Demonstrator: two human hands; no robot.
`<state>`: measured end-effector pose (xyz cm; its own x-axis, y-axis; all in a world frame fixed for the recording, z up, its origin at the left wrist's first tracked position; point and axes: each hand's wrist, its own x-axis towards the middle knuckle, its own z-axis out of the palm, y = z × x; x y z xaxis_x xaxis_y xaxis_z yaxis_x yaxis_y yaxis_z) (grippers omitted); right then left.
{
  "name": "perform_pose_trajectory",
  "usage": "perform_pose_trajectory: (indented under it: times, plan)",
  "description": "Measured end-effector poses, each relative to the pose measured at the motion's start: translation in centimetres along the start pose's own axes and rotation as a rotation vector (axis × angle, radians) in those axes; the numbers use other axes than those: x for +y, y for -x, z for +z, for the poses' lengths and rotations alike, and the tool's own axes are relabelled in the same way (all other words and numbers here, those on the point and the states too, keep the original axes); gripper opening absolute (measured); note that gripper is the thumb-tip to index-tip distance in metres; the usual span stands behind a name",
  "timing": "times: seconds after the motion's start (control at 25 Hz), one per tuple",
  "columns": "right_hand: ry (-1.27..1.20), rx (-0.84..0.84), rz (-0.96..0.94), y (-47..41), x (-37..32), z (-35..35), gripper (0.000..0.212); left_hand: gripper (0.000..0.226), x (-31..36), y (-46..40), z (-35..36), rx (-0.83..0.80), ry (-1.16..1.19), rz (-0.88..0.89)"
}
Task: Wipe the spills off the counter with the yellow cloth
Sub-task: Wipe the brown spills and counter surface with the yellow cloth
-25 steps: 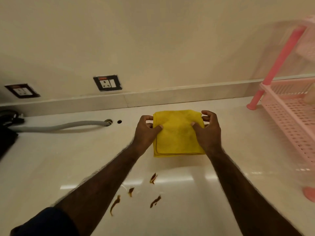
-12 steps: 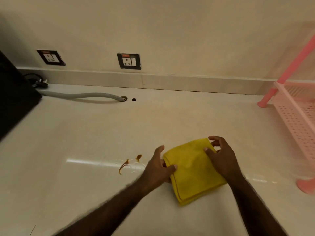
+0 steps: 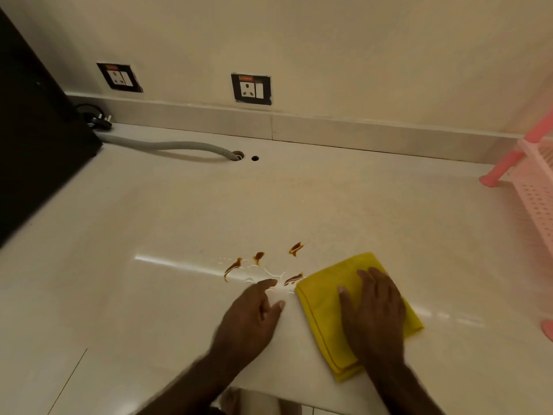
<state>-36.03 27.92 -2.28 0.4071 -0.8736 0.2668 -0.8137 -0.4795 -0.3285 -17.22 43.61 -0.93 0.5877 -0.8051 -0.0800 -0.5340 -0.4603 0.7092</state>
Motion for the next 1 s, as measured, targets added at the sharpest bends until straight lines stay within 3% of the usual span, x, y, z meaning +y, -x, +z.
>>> perform_pose_trajectory:
  times: [0.16, 0.28, 0.52, 0.8, 1.0]
  plan:
    - [0.114, -0.229, 0.089, 0.8, -2.0, 1.9, 0.093, 0.046, -5.0, 0.1, -3.0, 0.309, -0.282, 0.177]
    - [0.190, -0.256, 0.080, 0.7, -2.7, 2.7, 0.103, 0.059, -8.2, -0.1, -4.9, 0.416, -0.428, 0.153]
    - [0.225, -0.311, -0.023, 2.4, -4.0, 2.5, 0.109, 0.087, -11.1, 0.3, -6.1, 0.257, -0.520, -0.083]
    - [0.182, -0.315, -0.222, 7.6, -9.4, 4.1, 0.106, 0.092, -10.9, 0.2, -6.2, 0.185, -0.502, -0.103]
    - [0.225, -0.297, -0.035, 3.9, -7.6, 3.6, 0.108, 0.088, -11.1, 0.2, -6.3, 0.178, -0.487, -0.099]
